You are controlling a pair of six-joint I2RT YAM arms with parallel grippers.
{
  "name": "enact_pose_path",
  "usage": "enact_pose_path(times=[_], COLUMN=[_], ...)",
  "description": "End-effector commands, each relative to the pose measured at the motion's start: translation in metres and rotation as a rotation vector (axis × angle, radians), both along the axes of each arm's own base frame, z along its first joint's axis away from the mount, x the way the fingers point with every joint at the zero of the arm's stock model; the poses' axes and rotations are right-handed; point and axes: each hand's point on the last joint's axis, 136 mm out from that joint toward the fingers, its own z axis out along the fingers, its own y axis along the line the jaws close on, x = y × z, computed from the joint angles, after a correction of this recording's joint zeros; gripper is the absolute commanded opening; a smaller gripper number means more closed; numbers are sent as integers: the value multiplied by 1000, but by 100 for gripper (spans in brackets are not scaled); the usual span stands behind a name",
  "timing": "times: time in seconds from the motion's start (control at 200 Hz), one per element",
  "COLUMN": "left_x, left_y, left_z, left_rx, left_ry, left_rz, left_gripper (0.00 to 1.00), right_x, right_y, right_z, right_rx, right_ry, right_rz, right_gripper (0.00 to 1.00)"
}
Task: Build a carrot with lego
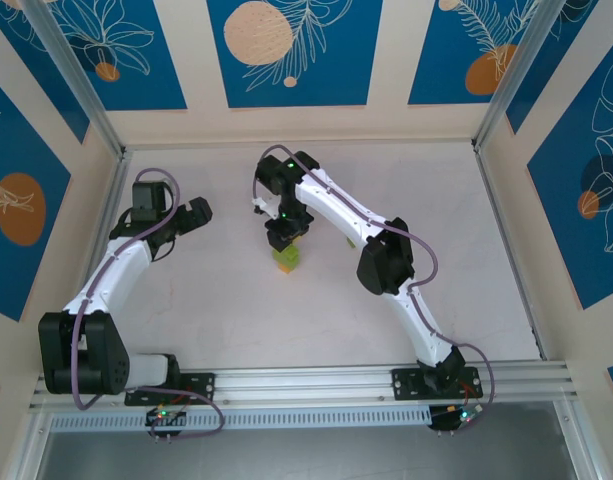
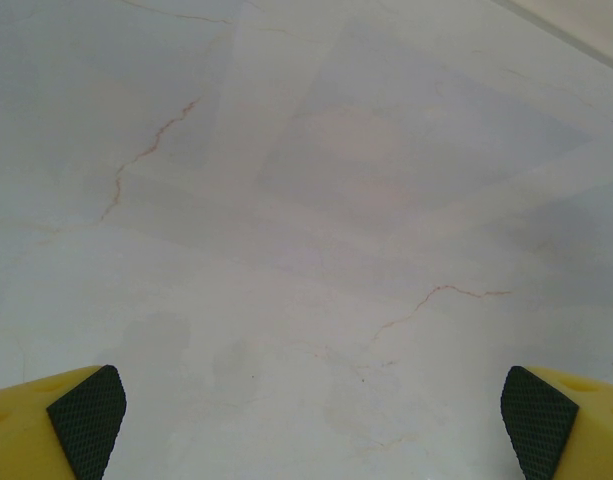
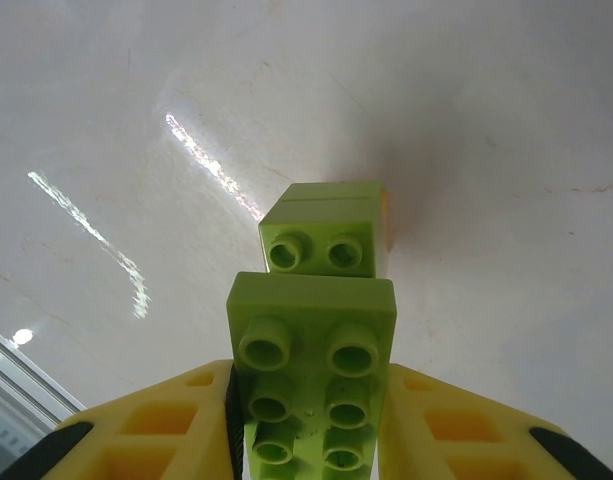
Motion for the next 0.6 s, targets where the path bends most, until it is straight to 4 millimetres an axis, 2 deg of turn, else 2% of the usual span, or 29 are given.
enact_pose_path(times=[0.0,0.595], left_x=[2,3], left_y=[3,3], left_z=[3,1], left_rx=[-3,-6], left_ry=[-14,-11], left_rz=[0,-1], left_gripper=[99,99], right_x=[-15,-21], right_y=[2,15], right_z=[-11,-12], right_rx=[-12,-10], right_ry=[55,12], right_rz=[42,136], right_gripper=[35,35])
